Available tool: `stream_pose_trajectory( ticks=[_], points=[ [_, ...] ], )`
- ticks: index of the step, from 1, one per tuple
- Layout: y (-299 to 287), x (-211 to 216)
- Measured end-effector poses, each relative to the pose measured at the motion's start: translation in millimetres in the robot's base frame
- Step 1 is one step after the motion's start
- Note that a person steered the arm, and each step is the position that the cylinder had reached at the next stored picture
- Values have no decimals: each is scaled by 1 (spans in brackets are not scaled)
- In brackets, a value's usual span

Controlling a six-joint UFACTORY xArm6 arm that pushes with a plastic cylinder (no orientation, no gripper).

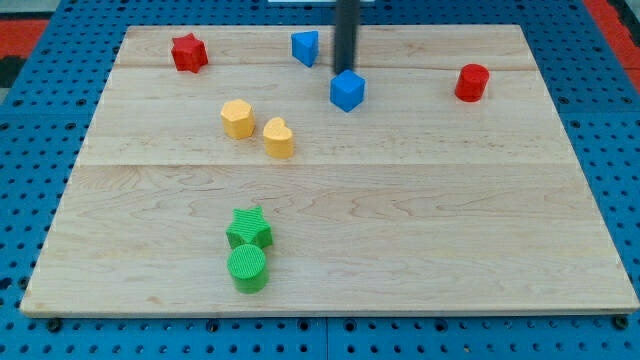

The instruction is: Push the yellow hexagon to the bottom of the blue cube

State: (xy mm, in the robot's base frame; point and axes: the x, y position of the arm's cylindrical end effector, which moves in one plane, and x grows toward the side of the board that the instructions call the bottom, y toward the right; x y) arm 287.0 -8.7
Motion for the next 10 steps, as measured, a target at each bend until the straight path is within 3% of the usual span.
stream_pose_trajectory(
  ticks=[3, 4, 6, 7, 8, 10],
  points=[
    [-159, 130],
    [-142, 168],
    [-177, 257],
    [-158, 244],
    [-122, 204],
    [26, 179]
  ],
)
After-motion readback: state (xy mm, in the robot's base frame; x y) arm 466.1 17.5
